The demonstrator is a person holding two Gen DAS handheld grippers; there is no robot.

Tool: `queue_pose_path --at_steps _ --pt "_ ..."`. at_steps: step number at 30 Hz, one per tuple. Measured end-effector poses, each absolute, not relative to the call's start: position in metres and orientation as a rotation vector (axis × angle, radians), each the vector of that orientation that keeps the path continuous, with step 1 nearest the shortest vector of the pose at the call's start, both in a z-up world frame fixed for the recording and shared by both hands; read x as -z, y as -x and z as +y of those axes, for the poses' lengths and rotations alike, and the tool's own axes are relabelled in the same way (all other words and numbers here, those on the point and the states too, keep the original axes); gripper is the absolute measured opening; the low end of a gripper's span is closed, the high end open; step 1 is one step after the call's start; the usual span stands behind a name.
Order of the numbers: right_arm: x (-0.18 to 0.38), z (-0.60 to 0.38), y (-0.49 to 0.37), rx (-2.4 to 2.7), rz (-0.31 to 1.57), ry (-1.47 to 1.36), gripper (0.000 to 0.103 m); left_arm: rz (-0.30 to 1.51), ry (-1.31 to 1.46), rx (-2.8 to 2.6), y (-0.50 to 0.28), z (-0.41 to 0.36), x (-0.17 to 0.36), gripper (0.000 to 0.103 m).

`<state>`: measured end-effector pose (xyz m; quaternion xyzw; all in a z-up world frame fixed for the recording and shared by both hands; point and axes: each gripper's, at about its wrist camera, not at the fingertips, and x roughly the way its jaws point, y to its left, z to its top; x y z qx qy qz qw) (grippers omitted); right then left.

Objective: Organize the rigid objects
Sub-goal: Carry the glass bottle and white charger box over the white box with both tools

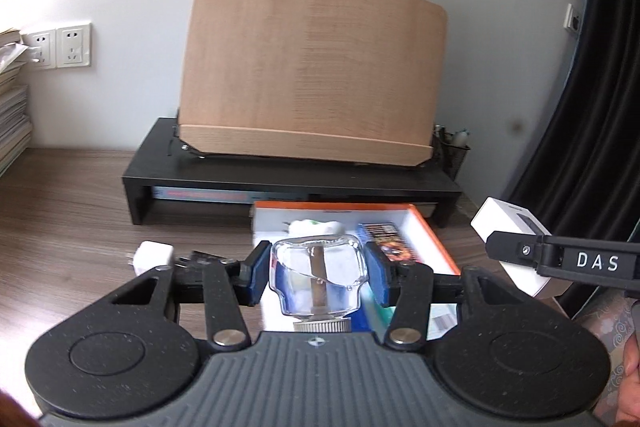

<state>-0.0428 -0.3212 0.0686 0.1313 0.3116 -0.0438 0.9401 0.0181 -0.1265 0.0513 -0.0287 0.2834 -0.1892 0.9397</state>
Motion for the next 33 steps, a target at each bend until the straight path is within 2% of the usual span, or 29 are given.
queue_pose_path --at_steps 14,33 --pt "-0.077 -0.349 0.061 0.047 0.596 -0.264 0.071 0.555 0.033 0.386 0.005 -0.169 -0.06 0.05" --pt "-0.079 -0.358 0.056 0.007 0.572 -0.278 0.071 0.536 0.028 0.335 0.004 -0.177 -0.066 0.05"
